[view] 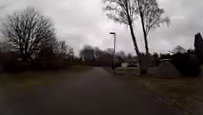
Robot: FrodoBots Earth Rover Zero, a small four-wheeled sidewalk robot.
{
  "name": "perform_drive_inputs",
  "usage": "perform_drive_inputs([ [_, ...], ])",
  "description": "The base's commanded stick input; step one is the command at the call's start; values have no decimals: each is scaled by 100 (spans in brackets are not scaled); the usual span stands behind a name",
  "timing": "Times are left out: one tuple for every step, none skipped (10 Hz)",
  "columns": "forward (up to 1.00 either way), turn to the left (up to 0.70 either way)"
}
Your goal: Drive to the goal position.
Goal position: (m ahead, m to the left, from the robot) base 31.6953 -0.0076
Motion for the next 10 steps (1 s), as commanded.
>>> perform_drive_inputs([
  [100,0],
  [100,0],
  [100,0],
  [100,29],
  [100,40],
  [100,40],
  [100,40],
  [100,40],
  [100,34],
  [100,19],
])
